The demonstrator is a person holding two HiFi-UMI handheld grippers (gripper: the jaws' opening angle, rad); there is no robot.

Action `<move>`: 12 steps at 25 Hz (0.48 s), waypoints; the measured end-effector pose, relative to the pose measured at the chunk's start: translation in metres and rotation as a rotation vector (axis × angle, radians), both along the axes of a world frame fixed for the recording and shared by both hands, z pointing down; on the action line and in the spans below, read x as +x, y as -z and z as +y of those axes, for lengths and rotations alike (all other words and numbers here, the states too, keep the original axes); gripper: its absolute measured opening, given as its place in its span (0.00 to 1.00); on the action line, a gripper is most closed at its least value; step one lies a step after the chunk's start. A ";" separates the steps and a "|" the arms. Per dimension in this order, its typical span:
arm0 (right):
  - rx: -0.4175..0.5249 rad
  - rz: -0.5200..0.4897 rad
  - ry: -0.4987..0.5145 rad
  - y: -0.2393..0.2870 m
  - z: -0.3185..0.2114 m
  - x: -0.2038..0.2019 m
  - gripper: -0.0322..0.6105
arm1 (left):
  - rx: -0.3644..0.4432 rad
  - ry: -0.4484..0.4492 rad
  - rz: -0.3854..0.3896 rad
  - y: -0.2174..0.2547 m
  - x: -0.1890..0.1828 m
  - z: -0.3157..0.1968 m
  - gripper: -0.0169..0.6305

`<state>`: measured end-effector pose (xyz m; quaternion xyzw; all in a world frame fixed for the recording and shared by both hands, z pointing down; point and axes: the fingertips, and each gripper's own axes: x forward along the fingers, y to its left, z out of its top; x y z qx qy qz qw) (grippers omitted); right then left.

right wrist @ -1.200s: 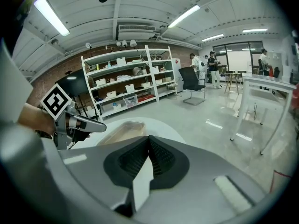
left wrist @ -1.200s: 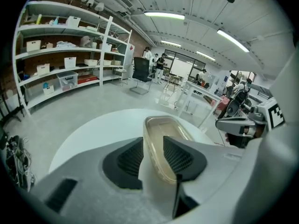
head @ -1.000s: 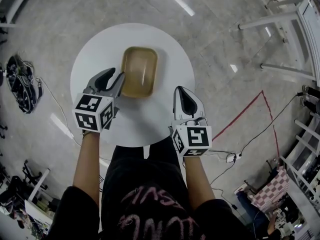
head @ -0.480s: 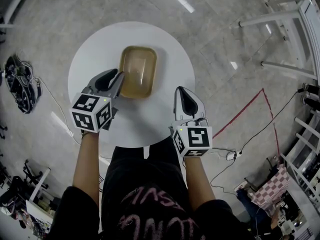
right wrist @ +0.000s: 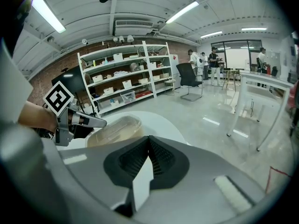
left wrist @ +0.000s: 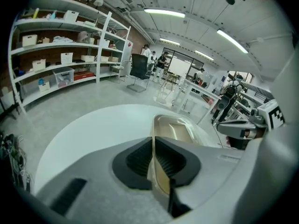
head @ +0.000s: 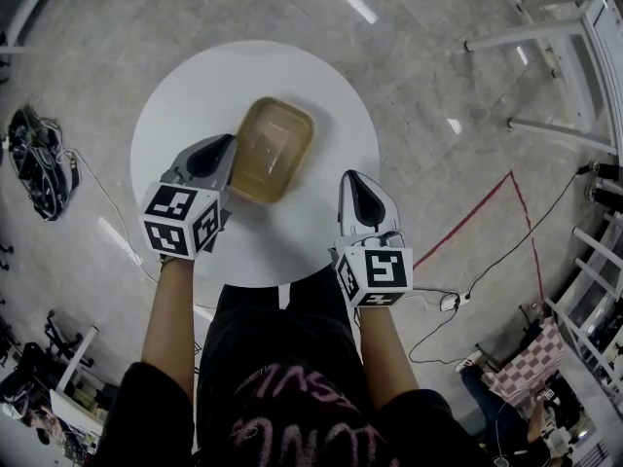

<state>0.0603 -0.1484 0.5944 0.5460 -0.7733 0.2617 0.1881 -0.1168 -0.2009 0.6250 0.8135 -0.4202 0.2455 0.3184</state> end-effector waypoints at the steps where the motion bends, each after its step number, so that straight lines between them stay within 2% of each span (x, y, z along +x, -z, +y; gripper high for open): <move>1: 0.001 0.000 0.000 0.000 0.000 0.000 0.06 | 0.002 0.002 0.000 0.001 0.000 0.000 0.05; 12: 0.006 -0.005 -0.006 0.002 0.004 0.002 0.06 | 0.028 0.005 0.008 0.011 0.000 0.001 0.05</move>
